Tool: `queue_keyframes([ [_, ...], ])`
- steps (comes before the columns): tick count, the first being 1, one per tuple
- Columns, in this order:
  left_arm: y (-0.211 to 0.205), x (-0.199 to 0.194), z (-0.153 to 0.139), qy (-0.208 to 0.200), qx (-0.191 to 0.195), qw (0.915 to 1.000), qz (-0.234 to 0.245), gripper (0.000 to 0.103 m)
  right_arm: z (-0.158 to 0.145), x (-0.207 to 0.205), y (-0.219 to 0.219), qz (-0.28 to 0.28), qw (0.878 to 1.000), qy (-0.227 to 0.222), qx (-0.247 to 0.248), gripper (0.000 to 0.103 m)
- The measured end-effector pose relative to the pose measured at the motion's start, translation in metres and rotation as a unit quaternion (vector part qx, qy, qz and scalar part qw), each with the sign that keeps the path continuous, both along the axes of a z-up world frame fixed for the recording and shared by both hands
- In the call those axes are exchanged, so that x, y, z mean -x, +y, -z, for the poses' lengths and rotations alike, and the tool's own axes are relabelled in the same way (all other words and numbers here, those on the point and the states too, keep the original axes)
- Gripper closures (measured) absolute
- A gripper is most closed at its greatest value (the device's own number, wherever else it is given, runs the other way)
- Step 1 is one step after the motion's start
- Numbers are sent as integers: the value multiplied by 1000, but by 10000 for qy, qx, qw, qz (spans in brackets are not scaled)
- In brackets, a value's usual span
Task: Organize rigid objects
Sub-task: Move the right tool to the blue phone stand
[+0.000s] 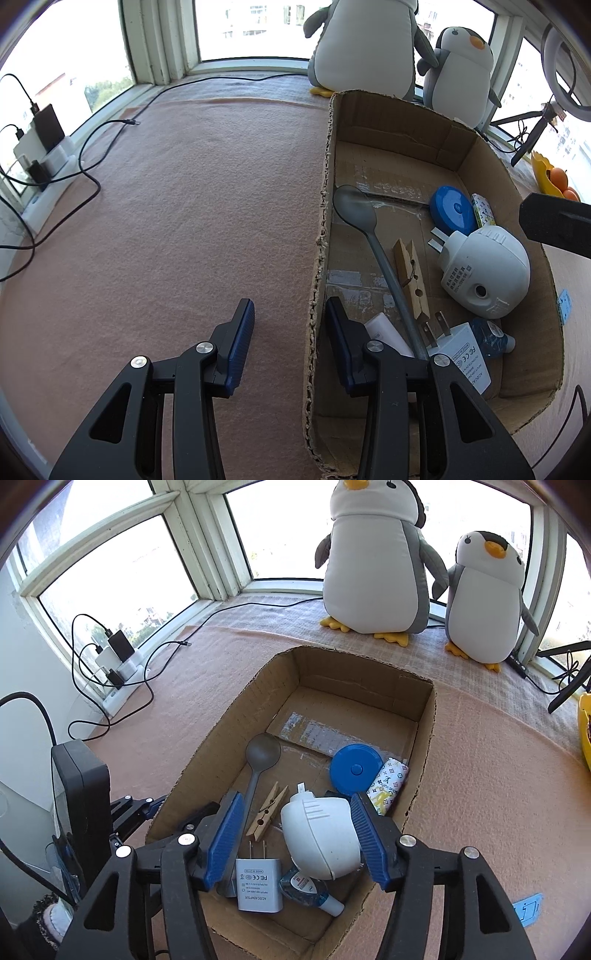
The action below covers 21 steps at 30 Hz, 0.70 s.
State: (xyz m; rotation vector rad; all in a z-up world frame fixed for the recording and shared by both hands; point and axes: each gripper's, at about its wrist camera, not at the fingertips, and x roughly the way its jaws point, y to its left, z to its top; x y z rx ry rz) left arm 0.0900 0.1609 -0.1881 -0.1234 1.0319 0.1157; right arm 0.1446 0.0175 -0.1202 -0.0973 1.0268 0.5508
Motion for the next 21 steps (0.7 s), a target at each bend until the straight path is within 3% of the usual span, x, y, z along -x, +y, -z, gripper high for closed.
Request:
queue_keyframes([
  [12,0,0,0,-4,-5,10000,4,65,-19,5,-81,845,9959,-34,-319,42],
  [21,0,0,0,-5,-4,10000,1,65,-16,11,-150,1614,9858,107,-442,42],
])
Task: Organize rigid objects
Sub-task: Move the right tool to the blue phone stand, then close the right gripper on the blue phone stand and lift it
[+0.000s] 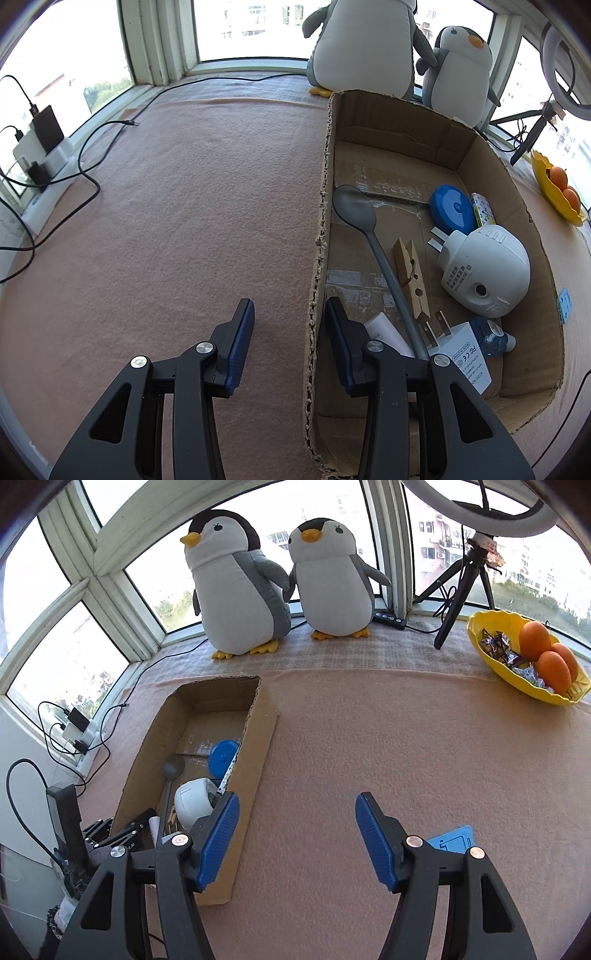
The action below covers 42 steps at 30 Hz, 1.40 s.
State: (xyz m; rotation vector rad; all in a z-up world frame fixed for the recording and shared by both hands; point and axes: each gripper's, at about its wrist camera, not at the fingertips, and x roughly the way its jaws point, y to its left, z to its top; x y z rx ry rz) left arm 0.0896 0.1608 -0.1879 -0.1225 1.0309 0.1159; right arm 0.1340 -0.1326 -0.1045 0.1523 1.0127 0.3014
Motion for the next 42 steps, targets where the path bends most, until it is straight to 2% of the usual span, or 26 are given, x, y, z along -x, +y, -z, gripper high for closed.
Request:
queue_keyframes([
  [5,0,0,0,0,-3,10000,4,65,11,5,-40,454,9988,194,-71,42],
  [14,0,0,0,-2,-1,10000,7,65,59,11,-98,1256,9853,1045,-498,42],
  [22,-1,-1,-1,-7,-11,10000,14,65,87,10,-129,1703,9686,1523,-977,42],
  [28,-1,-2,-2,-15,2,10000,10,65,103,5,-132,1762,9565,1834,-1431,42],
  [37,-1,-2,-2,-20,1,10000,4,65,99,-17,-120,1607,9640,1756,-1181,42],
  [42,-1,-3,-2,-21,4,10000,2,65,98,-35,-101,1304,9707,1736,-1027,42],
])
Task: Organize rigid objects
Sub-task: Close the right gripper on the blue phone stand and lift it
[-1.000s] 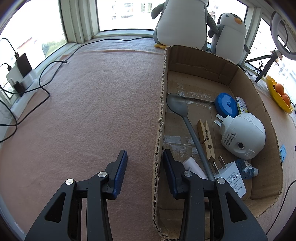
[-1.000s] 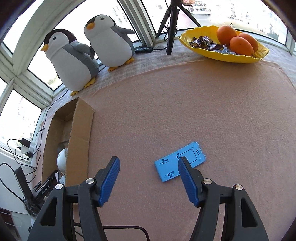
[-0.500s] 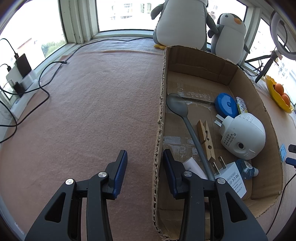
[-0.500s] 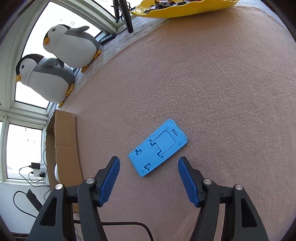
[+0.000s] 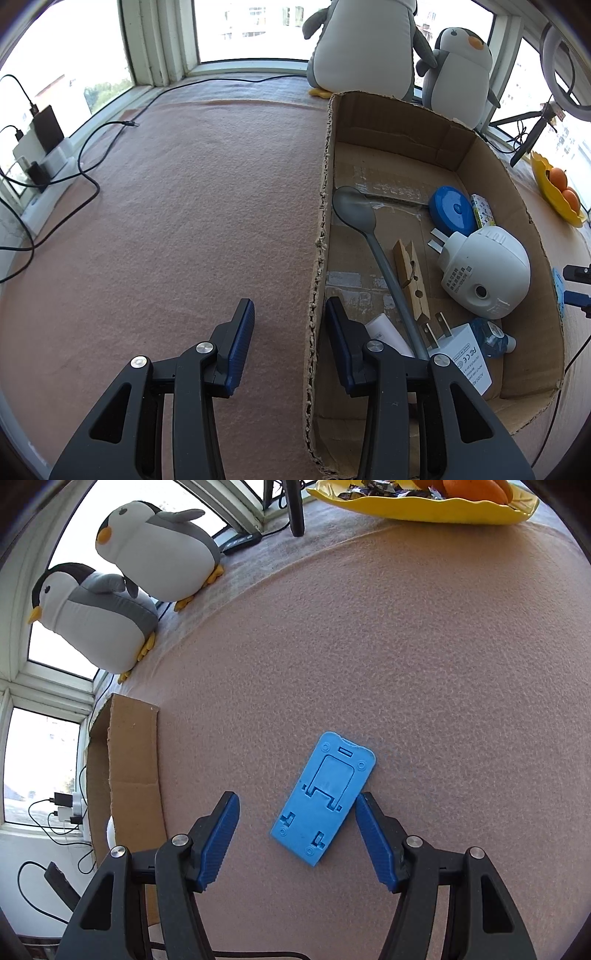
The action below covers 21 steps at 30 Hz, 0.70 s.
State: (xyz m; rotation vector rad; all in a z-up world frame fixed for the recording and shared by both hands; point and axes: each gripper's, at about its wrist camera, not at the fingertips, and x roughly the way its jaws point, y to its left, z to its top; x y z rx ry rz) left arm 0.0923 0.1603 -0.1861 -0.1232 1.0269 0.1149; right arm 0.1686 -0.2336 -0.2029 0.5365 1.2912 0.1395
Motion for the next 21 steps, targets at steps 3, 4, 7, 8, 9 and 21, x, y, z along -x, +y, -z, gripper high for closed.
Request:
queue_keyframes([
  [3,0,0,0,1,-3,10000,3,65,-1,-10,18,-300,9992,-54,241,41],
  [4,0,0,0,1,-2,10000,3,65,-2,-13,25,-398,9986,-85,327,41],
  [7,0,0,0,0,-2,10000,3,65,-2,-21,40,-637,9974,-117,307,41],
  [8,0,0,0,1,-5,10000,4,65,-2,-23,45,-715,9968,-128,337,41],
  [9,0,0,0,-1,-5,10000,7,65,-3,-25,51,-805,9959,-166,375,41],
  [21,3,1,1,-6,8,10000,-7,65,-4,6,70,-1357,9770,-529,1554,53],
])
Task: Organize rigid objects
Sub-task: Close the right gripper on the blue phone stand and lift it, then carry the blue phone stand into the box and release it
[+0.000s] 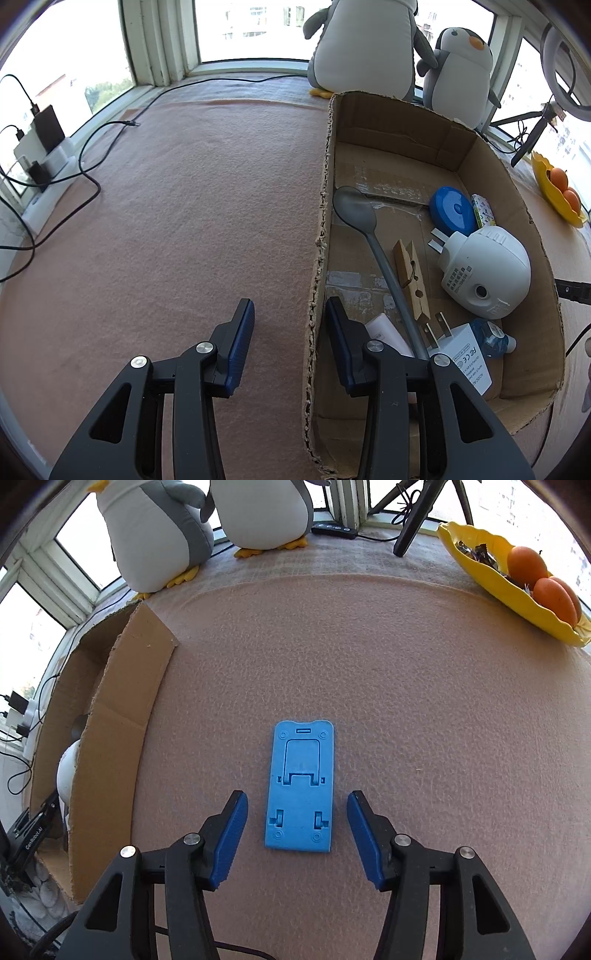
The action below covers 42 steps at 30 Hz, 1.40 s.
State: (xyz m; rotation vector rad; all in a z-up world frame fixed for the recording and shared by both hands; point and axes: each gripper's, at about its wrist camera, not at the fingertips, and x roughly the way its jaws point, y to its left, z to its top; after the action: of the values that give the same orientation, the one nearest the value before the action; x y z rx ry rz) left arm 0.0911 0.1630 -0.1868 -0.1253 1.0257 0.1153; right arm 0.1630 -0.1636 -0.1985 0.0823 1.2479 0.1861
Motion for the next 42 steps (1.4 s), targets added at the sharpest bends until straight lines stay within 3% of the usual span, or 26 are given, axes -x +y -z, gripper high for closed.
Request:
queue_keyframes([
  [5,1,0,0,-1,-12,10000,2,65,1,1,9,-56,9992,-91,377,56],
  [12,1,0,0,-1,-14,10000,3,65,0,-1,20,-232,9966,-146,773,69],
  [29,0,1,1,-1,-29,10000,7,65,-17,3,11,-72,9982,-434,403,70],
  [42,0,1,1,-3,-27,10000,5,65,-74,-7,56,-497,9945,-920,-95,70],
])
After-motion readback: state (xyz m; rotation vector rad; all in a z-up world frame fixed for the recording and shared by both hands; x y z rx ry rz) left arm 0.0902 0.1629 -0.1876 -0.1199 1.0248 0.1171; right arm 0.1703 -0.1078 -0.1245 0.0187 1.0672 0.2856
